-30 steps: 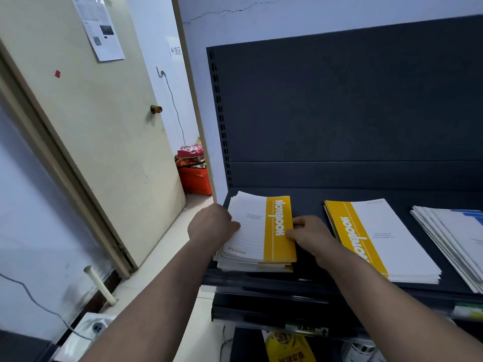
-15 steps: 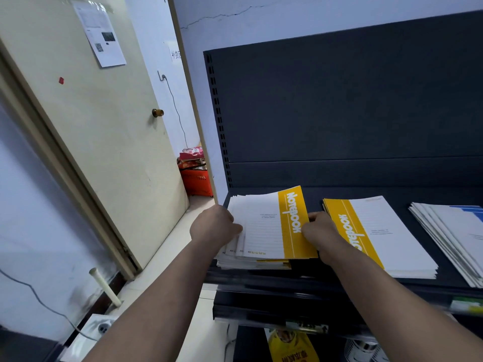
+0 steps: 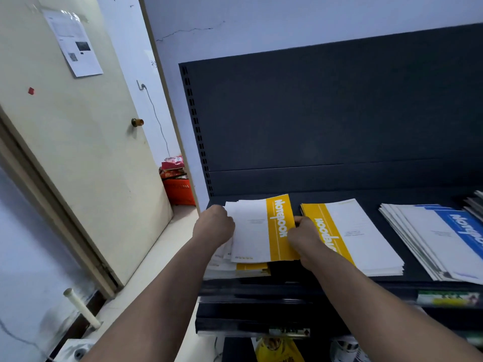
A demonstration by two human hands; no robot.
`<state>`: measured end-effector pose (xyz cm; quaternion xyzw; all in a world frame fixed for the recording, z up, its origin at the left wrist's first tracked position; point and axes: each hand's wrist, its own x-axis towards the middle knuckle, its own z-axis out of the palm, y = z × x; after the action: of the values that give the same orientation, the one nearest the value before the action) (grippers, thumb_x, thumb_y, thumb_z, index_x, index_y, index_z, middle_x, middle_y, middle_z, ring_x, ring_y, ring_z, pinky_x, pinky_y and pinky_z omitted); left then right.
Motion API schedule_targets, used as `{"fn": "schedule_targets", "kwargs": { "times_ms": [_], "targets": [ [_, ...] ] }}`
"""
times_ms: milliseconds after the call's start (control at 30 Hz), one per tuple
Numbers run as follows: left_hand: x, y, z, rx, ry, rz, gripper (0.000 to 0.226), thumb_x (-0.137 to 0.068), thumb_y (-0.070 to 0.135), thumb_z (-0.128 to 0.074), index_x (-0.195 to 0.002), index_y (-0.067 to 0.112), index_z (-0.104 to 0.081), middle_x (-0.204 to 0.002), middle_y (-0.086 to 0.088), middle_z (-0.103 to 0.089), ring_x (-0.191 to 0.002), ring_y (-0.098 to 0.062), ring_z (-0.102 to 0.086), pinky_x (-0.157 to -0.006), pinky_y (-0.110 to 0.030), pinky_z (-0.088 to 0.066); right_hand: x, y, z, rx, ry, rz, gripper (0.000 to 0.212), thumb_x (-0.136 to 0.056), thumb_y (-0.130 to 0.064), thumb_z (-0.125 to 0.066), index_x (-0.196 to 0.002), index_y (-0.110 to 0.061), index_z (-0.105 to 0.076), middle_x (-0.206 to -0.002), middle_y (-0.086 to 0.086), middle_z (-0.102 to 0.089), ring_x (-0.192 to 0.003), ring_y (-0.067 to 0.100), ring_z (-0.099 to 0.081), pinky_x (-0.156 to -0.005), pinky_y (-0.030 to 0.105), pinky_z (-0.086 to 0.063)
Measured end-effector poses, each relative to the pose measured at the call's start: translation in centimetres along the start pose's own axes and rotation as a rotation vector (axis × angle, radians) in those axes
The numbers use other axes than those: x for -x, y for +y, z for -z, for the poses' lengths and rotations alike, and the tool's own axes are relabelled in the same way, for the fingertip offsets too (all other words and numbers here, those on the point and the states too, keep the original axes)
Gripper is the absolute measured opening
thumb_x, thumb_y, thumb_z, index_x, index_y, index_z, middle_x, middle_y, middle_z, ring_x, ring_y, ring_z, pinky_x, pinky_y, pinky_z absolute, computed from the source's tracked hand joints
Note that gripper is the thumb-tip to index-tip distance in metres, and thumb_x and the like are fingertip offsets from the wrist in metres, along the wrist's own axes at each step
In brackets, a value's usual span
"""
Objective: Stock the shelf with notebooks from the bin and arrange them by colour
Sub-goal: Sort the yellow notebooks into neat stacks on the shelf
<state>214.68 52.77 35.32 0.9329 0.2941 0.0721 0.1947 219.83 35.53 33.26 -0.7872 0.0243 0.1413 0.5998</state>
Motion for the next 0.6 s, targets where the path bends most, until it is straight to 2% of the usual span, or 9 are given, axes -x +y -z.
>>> {"fn": "schedule_targets", "kwargs": {
  "times_ms": [100, 200, 267, 333, 400, 500, 600],
  "targets": [
    [-0.2, -0.2, -0.1, 0.001, 0.019, 0.059, 0.013, -0.091, 0.007, -0.043, -0.090, 0.007, -0.057, -0.105, -0.011, -0.062, -0.091, -0.028, -0.057, -0.075, -0.034, -0.049, -0.1, -0.1, 0.0, 0.005, -0.015, -0.009, 0.015, -0.095, -0.011, -0.045, -0.103, -0.023, -0.047, -0.084, 0.000, -0.055, -0.083, 0.021, -0.057, -0.074, 0.037, -0.052],
    [0.4, -0.8, 0.0, -0.057, -0.004, 0.076, 0.026, -0.093, 0.007, -0.041, -0.107, 0.003, -0.062, -0.113, -0.013, -0.063, -0.099, -0.030, -0.059, -0.084, -0.034, -0.048, -0.4, -0.7, 0.2, 0.031, -0.051, 0.004, 0.014, -0.096, -0.010, -0.045, -0.099, -0.024, -0.050, -0.084, -0.001, -0.055, -0.077, 0.018, -0.053, -0.072, 0.034, -0.047],
    [0.6, -1.0, 0.0, -0.074, -0.040, 0.060, 0.026, -0.091, 0.004, -0.039, -0.098, 0.003, -0.064, -0.106, -0.012, -0.063, -0.089, -0.027, -0.056, -0.079, -0.032, -0.050, -0.6, -0.9, -0.1, 0.041, -0.091, 0.011, 0.019, -0.096, -0.009, -0.045, -0.109, -0.019, -0.055, -0.096, 0.003, -0.058, -0.081, 0.018, -0.052, -0.074, 0.034, -0.046],
    [0.7, -1.2, 0.0, -0.052, -0.051, 0.074, 0.020, -0.089, 0.002, -0.039, -0.082, 0.004, -0.059, -0.095, -0.010, -0.060, -0.083, -0.026, -0.052, -0.071, -0.030, -0.046, -0.7, -0.8, -0.7, 0.053, -0.098, 0.017, 0.027, -0.096, -0.009, -0.046, -0.122, -0.015, -0.053, -0.106, 0.005, -0.059, -0.085, 0.018, -0.050, -0.075, 0.033, -0.045],
    [0.8, -1.2, 0.1, -0.029, -0.055, 0.096, 0.018, -0.089, 0.004, -0.042, -0.077, 0.005, -0.055, -0.088, -0.008, -0.058, -0.080, -0.025, -0.053, -0.067, -0.030, -0.044, -0.5, -0.6, -1.1, 0.029, -0.068, 0.019, 0.032, -0.096, -0.009, -0.046, -0.128, -0.015, -0.049, -0.116, 0.007, -0.059, -0.087, 0.017, -0.049, -0.073, 0.032, -0.044],
    [1.2, -0.7, 0.4, 0.040, -0.017, 0.114, 0.021, -0.093, 0.014, -0.047, -0.101, 0.002, -0.062, -0.103, -0.010, -0.063, -0.090, -0.026, -0.058, -0.076, -0.033, -0.049, -0.4, -0.5, -0.8, -0.102, -0.040, 0.040, 0.036, -0.095, -0.005, -0.045, -0.129, -0.015, -0.048, -0.116, 0.005, -0.059, -0.089, 0.016, -0.053, -0.067, 0.028, -0.045],
    [1.4, 1.2, 0.8, 0.255, -0.033, 0.126, 0.031, -0.096, 0.028, -0.049, -0.117, 0.006, -0.053, -0.114, -0.008, -0.058, -0.100, -0.026, -0.056, -0.084, -0.035, -0.048, -0.2, -0.8, 0.5, -0.218, -0.050, 0.151, 0.036, -0.093, -0.003, -0.049, -0.125, -0.018, -0.051, -0.111, 0.000, -0.064, -0.089, 0.013, -0.061, -0.061, 0.025, -0.048]
  ]
}}
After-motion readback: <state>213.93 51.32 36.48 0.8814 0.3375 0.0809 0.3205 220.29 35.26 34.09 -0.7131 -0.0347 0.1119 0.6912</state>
